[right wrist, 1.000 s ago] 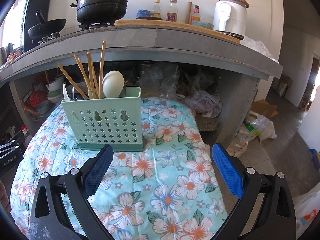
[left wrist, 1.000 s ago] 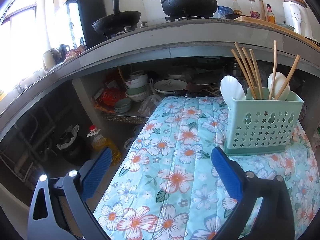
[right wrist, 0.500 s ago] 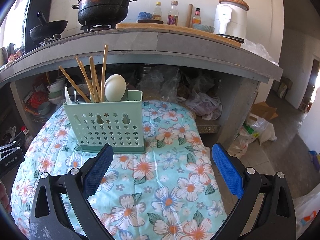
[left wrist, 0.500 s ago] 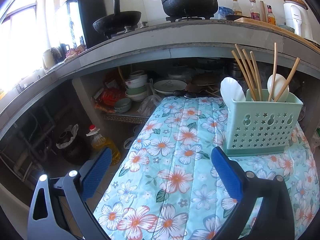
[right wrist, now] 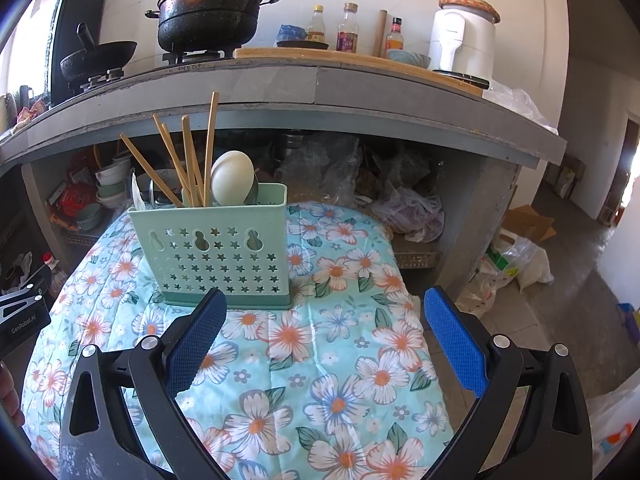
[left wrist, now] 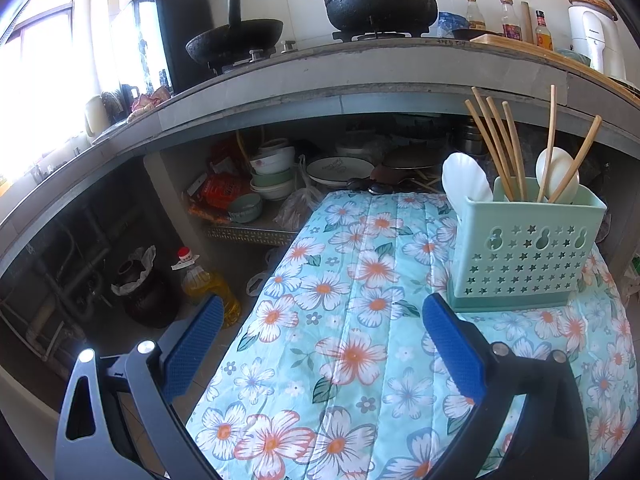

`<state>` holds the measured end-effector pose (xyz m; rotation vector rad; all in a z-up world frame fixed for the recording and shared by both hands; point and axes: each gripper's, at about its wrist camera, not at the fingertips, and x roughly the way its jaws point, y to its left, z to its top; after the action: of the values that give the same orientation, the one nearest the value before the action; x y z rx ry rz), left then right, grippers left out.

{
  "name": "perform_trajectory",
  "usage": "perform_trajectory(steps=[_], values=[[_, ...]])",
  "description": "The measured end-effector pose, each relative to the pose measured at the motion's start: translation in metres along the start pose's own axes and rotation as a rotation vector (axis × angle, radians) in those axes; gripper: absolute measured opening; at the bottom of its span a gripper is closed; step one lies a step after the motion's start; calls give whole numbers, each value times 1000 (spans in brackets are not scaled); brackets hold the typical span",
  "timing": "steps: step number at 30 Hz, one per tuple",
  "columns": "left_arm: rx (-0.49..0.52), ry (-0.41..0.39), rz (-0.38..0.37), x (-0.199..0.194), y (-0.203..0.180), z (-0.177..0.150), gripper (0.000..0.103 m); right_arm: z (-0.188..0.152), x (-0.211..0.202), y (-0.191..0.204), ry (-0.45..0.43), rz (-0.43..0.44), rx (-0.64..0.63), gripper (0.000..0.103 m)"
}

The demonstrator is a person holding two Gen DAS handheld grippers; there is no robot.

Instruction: Organize utensils

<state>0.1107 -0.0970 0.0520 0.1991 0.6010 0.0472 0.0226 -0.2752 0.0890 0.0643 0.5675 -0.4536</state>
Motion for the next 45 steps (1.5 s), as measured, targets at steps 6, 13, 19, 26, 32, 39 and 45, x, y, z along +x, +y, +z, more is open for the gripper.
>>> perform_trajectory(steps=[6, 13, 19, 26, 32, 39, 45], values=[[-1, 3, 1, 0, 0, -1, 98, 0, 0, 0, -1, 0, 0, 95], [-2, 8, -2, 1, 0, -3, 98, 0, 0, 1, -2, 0, 1, 95], [-2, 8, -2, 1, 0, -3, 98, 0, 0, 0, -2, 0, 1, 95], [-2, 8, -3, 1, 1, -3, 98, 0, 0, 0, -2, 0, 2, 95], [-1, 8, -2, 0, -1, -4, 98, 0, 0, 0, -1, 0, 1, 95], [-4, 9, -3, 1, 0, -3, 98, 0, -1, 0, 0, 0, 1, 95], [-4, 9, -3, 1, 0, -3, 98, 0, 0, 0, 0, 0, 2, 95]])
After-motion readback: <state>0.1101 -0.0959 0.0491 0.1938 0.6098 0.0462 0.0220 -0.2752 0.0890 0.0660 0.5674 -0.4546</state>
